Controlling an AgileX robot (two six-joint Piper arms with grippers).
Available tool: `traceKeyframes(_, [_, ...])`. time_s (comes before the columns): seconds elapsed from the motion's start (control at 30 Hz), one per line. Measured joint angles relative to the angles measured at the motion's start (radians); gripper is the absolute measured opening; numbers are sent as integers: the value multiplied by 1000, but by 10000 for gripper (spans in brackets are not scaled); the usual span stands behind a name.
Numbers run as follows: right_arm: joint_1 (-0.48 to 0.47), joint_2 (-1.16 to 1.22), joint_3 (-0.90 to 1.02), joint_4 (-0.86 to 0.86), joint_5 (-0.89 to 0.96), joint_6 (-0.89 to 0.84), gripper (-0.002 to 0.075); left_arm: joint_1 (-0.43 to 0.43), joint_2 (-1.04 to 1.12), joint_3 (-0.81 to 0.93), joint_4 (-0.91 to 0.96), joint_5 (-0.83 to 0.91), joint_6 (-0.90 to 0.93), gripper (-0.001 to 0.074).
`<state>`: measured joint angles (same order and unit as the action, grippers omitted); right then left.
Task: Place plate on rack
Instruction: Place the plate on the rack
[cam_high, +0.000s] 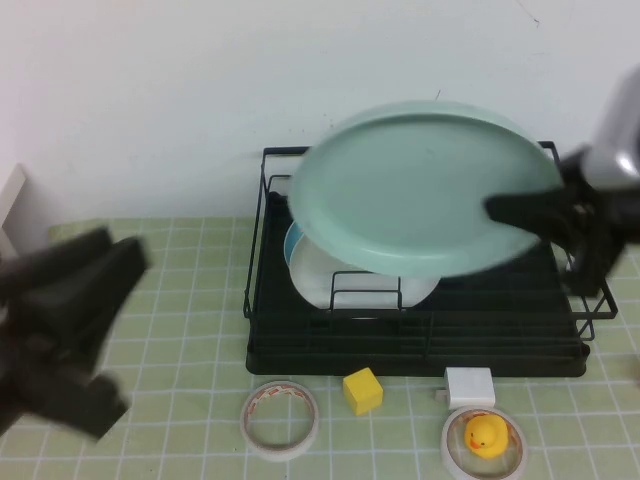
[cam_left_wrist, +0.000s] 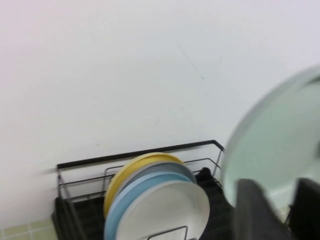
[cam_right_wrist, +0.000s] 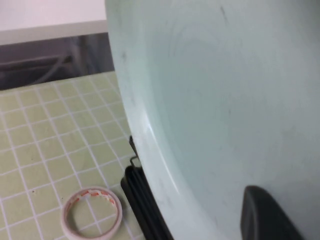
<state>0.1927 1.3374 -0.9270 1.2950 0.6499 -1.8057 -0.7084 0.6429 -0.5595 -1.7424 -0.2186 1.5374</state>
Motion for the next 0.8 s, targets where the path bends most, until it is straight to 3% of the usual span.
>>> traceKeyframes(0.07, [0, 81, -88, -44, 44, 0, 117, 0, -67, 49, -2, -14, 0, 92])
traceKeyframes(0.17, [0, 199, -218, -132, 117, 2, 117, 0, -165, 119, -6, -25, -20, 27])
traceKeyframes(0.4, [0, 446, -462, -325, 176, 92, 117, 0, -391, 262, -6, -25, -186, 1])
traceKeyframes(0.8, [0, 744, -629, -353, 32, 106, 117, 0, -558, 371, -6, 183, -234, 0])
